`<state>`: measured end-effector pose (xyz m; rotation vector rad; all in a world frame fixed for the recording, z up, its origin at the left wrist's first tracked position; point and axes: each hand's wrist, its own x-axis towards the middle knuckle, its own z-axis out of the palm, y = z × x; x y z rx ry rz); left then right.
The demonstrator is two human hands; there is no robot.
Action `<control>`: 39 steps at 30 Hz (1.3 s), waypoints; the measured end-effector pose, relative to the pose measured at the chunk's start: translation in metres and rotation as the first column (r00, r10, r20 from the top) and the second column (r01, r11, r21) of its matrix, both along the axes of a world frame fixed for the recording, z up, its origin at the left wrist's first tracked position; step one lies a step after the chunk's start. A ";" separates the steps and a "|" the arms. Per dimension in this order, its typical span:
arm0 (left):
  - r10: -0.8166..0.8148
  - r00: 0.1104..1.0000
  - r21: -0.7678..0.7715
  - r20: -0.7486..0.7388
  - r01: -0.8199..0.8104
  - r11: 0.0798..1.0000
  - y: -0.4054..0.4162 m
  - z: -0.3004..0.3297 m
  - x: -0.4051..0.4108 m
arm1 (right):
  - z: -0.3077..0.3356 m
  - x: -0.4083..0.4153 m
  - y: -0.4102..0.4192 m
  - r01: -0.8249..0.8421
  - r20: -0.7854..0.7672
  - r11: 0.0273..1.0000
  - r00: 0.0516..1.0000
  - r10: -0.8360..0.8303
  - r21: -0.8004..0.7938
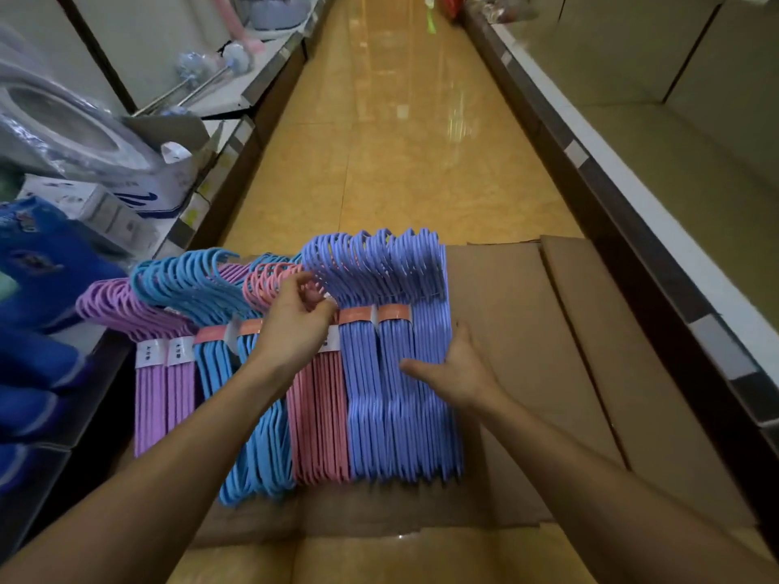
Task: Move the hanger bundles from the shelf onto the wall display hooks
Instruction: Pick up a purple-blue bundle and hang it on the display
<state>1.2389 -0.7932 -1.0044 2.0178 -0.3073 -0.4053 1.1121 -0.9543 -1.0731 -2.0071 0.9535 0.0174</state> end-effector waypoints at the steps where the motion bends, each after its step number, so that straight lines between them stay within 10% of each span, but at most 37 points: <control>1: 0.001 1.000 -0.004 -0.011 -0.001 1.000 -0.002 -0.005 0.001 | -0.006 0.005 0.003 0.018 0.013 1.000 1.000 -0.018 0.019; 31: 0.081 0.994 0.104 -0.070 -0.074 0.992 -0.033 -0.087 -0.019 | -0.044 0.023 0.012 0.207 0.089 0.978 0.975 -0.204 -0.031; 39: 0.000 0.846 -0.209 -0.534 -0.132 0.969 -0.033 -0.104 -0.026 | -0.050 0.016 0.003 0.240 0.243 0.967 0.937 -0.253 0.080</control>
